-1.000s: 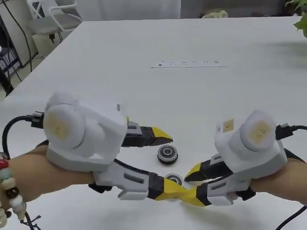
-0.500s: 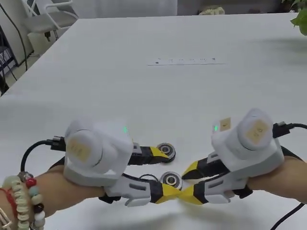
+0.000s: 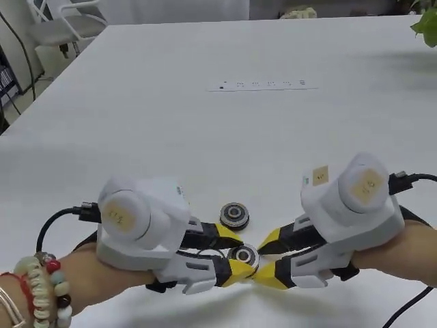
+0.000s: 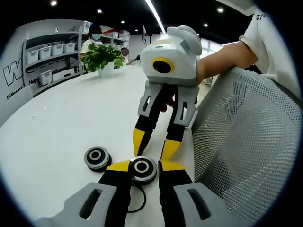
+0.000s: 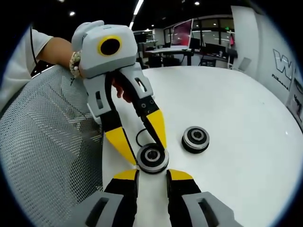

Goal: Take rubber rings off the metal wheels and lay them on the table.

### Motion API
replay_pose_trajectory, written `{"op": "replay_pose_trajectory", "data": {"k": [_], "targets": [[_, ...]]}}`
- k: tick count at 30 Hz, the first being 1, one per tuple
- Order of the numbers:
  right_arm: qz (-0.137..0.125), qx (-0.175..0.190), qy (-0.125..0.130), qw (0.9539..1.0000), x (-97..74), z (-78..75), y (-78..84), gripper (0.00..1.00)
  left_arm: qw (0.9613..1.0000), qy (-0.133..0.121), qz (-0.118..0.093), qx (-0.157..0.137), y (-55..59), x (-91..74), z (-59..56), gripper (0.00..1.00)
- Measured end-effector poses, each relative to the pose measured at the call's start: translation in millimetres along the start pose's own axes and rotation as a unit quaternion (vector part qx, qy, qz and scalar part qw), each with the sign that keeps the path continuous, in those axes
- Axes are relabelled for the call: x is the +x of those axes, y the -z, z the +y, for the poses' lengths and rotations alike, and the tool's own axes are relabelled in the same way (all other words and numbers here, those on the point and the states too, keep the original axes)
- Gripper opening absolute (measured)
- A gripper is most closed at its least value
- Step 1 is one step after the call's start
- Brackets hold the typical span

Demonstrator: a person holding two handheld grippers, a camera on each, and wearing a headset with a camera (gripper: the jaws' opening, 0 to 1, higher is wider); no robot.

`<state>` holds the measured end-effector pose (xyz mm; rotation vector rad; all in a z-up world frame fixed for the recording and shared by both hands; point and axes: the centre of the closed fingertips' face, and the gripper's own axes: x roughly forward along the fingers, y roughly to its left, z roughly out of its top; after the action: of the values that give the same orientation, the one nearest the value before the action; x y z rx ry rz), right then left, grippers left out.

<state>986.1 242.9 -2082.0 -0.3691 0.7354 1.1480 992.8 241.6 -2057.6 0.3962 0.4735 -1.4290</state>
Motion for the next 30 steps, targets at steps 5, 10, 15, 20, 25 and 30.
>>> {"op": "replay_pose_trajectory", "data": {"k": [5, 10, 15, 20, 25, 30], "targets": [[-0.002, -0.002, -0.001, 1.0000, 0.8, 0.9, -1.0, 0.21, 1.0000, -0.008, 0.001, -0.005, 3.3, 0.0, 2.6, 0.14], [-0.004, -0.001, -0.001, 1.0000, 1.3, 0.9, -1.7, 0.21, 0.9996, -0.016, 0.002, 0.023, 4.3, 1.5, 5.2, 0.11], [-0.011, -0.006, 0.003, 0.9999, 1.7, -0.2, -4.7, 0.22, 0.9995, -0.015, 0.001, 0.027, 4.8, 1.5, 5.7, 0.10], [-0.014, -0.007, 0.003, 0.9999, 1.3, -1.5, -5.3, 0.20, 0.9997, -0.008, 0.003, 0.023, 6.9, 0.3, 6.7, 0.08], [-0.011, -0.032, 0.002, 0.9994, 0.2, -1.1, -3.9, 0.17, 0.9997, -0.008, 0.002, 0.022, 8.0, -0.5, 9.0, 0.08], [-0.009, -0.043, 0.001, 0.9991, -0.1, -0.8, -3.5, 0.16, 0.9997, -0.008, 0.001, 0.021, 7.5, -0.4, 8.7, 0.08]]}}
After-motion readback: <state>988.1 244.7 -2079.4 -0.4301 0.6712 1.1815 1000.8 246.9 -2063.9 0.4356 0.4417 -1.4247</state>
